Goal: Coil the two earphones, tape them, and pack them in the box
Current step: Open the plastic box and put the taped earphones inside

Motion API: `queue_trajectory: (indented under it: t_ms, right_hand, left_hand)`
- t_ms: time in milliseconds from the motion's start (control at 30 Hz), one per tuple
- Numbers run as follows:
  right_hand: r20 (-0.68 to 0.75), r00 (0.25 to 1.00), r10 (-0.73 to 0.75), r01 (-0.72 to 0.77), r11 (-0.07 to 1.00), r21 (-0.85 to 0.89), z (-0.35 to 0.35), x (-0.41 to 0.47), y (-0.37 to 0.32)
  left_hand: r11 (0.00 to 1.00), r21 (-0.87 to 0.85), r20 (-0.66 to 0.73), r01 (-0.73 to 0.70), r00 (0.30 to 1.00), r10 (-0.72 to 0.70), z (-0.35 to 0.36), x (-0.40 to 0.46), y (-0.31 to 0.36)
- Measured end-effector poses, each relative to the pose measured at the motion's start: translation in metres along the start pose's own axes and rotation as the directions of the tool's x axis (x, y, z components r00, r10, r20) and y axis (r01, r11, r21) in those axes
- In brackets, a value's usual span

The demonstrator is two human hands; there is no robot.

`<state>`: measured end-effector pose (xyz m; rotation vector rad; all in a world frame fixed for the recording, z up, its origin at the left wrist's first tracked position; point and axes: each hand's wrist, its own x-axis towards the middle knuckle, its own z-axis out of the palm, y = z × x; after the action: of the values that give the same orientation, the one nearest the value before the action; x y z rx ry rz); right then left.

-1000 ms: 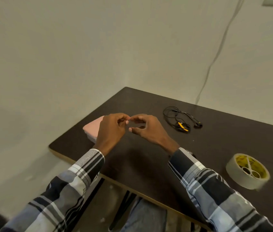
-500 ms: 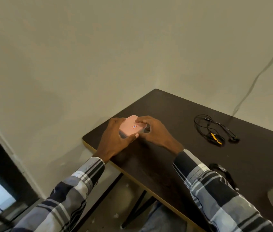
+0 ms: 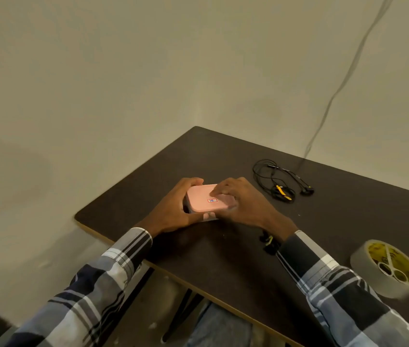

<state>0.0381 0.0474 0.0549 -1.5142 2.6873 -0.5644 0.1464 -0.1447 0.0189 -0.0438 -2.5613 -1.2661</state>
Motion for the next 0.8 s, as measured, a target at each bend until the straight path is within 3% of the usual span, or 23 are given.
queue_trajectory:
  t_ms: [200, 400, 533, 700, 800]
  right_hand:
    - [0.081, 0.993, 0.090, -0.100, 0.986, 0.136, -0.017, -0.038, 0.025]
    - [0.049, 0.997, 0.064, -0.069, 0.990, 0.121, -0.020, -0.041, 0.030]
    - [0.060, 0.996, 0.062, -0.073, 0.975, 0.209, -0.026, -0.034, 0.035]
    - [-0.123, 0.990, 0.075, -0.031, 0.946, 0.324, -0.039, -0.013, 0.036]
    - [-0.151, 0.976, 0.159, -0.084, 0.906, 0.414, -0.034, 0.007, 0.048]
  left_hand:
    - [0.992, -0.127, 0.155, -0.017, 0.987, 0.037, 0.026, 0.018, 0.009]
    - [0.983, -0.174, 0.141, 0.062, 0.989, -0.037, 0.037, 0.020, 0.001]
    - [0.972, -0.214, 0.137, 0.098, 0.988, -0.070, 0.035, 0.021, 0.001]
    - [0.969, -0.226, 0.084, 0.097, 0.993, -0.080, 0.034, 0.022, 0.000]
    - [0.962, -0.254, 0.051, 0.103, 0.994, -0.093, 0.033, 0.023, 0.002]
